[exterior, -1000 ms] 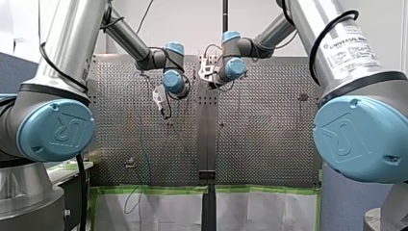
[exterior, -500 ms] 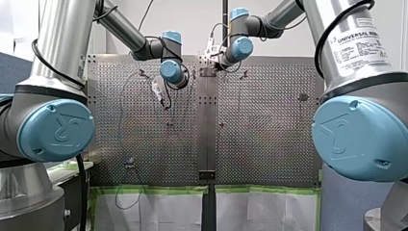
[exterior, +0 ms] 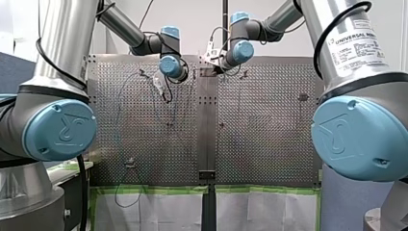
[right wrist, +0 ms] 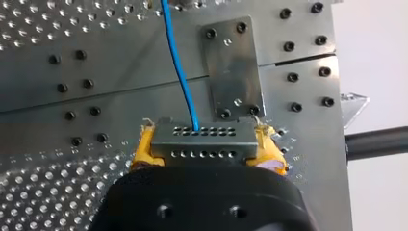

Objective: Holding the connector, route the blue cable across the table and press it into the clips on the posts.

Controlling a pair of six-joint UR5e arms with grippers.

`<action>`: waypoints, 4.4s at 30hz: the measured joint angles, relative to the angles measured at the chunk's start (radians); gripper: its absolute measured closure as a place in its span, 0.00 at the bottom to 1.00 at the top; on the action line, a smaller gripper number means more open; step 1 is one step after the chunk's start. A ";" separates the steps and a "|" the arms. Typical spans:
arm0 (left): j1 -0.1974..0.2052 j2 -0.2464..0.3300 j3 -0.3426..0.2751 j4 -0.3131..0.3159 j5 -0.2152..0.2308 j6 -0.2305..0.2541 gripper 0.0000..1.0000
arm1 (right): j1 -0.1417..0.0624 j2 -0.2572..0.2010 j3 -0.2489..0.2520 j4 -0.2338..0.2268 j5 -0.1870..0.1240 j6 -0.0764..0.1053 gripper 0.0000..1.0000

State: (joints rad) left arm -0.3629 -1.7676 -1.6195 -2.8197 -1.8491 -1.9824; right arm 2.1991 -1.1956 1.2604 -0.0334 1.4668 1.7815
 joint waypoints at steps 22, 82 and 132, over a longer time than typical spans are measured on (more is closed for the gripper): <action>0.072 -0.116 0.104 0.011 0.074 0.003 1.00 | -0.045 0.008 -0.027 -0.003 -0.030 0.026 1.00; -0.003 0.095 0.008 -0.257 0.140 0.046 0.00 | -0.124 0.055 -0.061 -0.003 -0.073 0.029 1.00; -0.235 -0.119 0.310 -0.205 -0.168 0.158 0.00 | -0.149 0.052 -0.060 0.006 -0.065 0.034 1.00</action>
State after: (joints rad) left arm -0.5974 -1.8871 -1.3093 -3.0246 -2.0175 -1.8245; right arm 2.0502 -1.1439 1.2007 -0.0278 1.4015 1.8152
